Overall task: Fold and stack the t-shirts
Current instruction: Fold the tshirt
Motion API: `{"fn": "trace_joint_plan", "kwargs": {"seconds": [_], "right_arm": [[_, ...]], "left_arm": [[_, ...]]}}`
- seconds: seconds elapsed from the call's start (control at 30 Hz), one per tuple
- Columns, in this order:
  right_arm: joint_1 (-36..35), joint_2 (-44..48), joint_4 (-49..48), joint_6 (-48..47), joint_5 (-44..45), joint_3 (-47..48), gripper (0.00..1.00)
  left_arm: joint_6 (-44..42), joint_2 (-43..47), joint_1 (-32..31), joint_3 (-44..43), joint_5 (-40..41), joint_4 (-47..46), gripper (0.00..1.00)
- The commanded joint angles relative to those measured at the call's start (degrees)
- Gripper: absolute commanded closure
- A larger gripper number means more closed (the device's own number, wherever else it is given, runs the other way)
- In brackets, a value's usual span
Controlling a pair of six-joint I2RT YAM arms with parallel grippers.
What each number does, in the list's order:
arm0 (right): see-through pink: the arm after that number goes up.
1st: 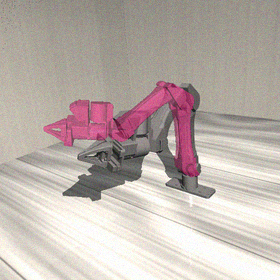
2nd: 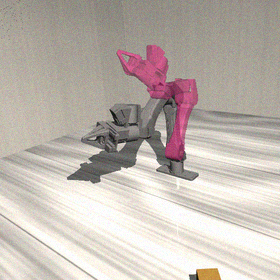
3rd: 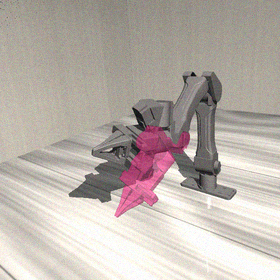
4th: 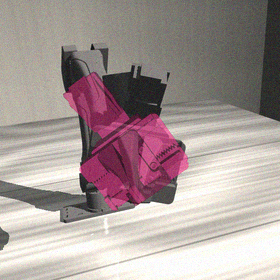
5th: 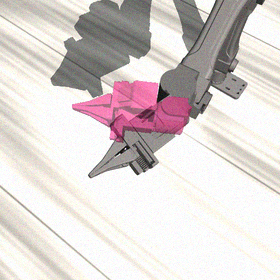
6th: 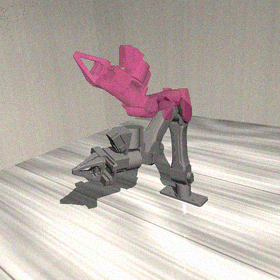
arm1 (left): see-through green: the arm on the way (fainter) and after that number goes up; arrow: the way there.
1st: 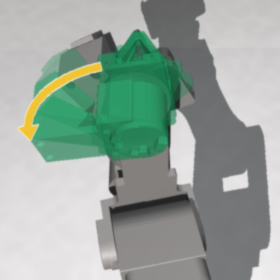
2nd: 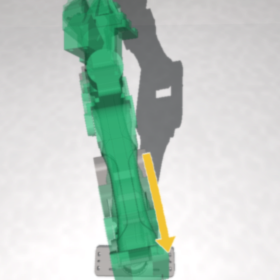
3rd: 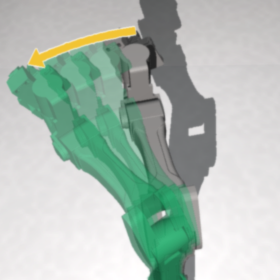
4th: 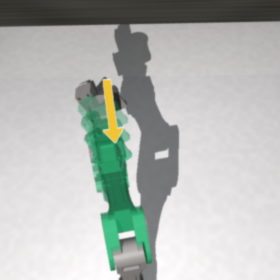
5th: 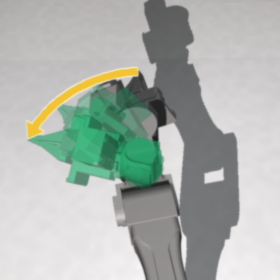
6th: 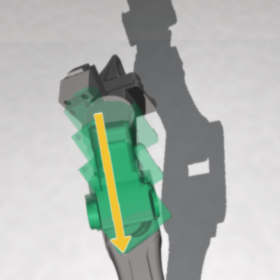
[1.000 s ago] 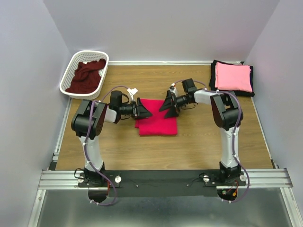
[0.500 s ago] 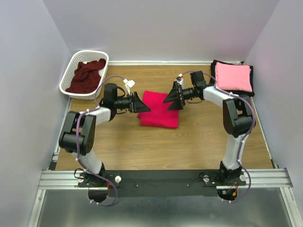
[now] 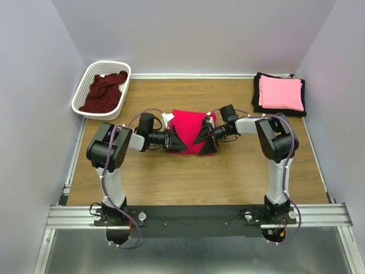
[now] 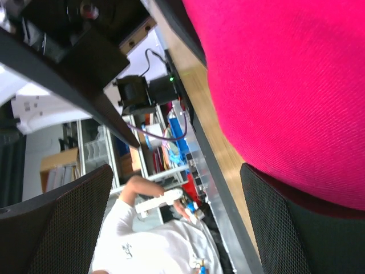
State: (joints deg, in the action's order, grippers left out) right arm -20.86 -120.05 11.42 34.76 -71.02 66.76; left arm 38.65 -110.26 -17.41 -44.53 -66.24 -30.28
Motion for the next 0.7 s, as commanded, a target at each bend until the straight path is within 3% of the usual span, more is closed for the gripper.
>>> {"fn": "trace_joint_plan", "kwargs": {"seconds": [0.0, 0.27, 0.43, 0.5, 0.63, 0.67], "right_arm": [[2.3, -5.98, 0.44, -1.98, 4.92, -1.72, 0.0], [7.33, -2.13, 5.17, -6.1, 5.46, 0.64, 0.0], [7.24, 6.39, 12.03, -11.81, 3.09, 4.86, 0.0], [7.33, 9.03, 16.25, -15.4, 4.48, 6.62, 0.0], [8.11, 16.85, 19.43, -17.36, 10.71, 5.05, 0.0], [8.38, 20.26, 19.43, -17.54, 12.99, 4.09, 0.0]], "left_arm": [[-1.65, -3.73, 3.68, 0.59, 2.51, 0.48, 0.07], [-10.07, 0.38, 8.0, -2.13, 3.31, 11.01, 0.07], [-25.71, 11.98, 8.71, -9.24, 5.85, 27.01, 0.07], [-30.72, 15.32, 8.8, -12.49, 10.15, 33.67, 0.07], [-44.77, 24.36, 6.53, -19.35, 20.25, 38.45, 0.08], [-51.85, 25.69, 5.29, -19.88, 24.36, 39.07, 0.07]]}}
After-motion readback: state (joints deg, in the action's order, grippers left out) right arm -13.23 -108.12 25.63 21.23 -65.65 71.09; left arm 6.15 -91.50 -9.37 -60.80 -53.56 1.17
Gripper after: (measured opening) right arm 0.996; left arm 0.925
